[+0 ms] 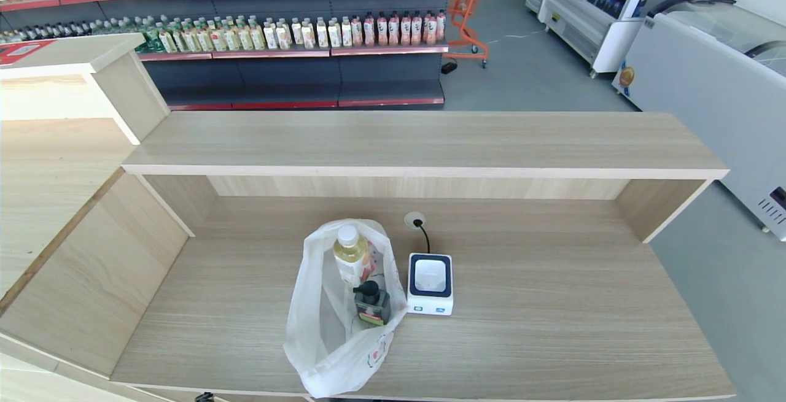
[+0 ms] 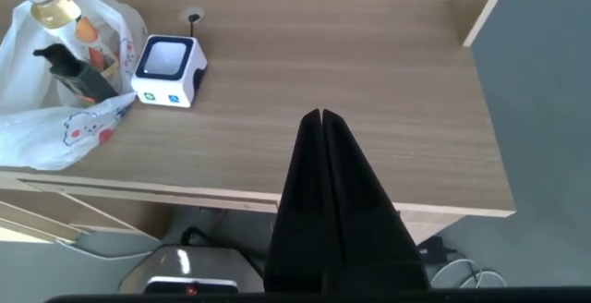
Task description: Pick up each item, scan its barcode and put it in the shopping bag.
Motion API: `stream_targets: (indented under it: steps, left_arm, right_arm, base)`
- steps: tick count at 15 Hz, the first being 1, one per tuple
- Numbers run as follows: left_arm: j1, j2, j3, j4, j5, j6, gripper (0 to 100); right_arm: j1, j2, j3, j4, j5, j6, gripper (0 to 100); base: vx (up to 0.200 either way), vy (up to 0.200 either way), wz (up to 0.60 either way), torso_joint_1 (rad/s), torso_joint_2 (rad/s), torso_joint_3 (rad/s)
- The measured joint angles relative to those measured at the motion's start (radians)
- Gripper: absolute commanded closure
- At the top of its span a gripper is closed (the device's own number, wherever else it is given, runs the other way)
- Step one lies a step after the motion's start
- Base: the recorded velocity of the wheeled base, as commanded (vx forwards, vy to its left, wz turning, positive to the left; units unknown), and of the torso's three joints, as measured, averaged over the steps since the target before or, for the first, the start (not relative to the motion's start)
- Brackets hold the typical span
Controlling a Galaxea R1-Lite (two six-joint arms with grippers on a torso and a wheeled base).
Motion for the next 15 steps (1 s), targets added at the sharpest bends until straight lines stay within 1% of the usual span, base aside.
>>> stream_targets:
  steps: [2,15]
  left_arm:
    - [0.0,0.0,0.0,0.0,-0.001,0.003,0]
    - [-0.001,0.0,0.0,0.0,0.0,-0.001,0]
  right_arm:
    - [0.0,0.0,0.0,0.0,0.0,0.0,100]
    - [0.0,0.001,0.0,0.0,0.0,-0.001,100]
  base:
    - [0.2,0.0,0.0,0.007,0.0,0.002]
    - [0.0,0.0,0.0,0.0,0.0,0.0]
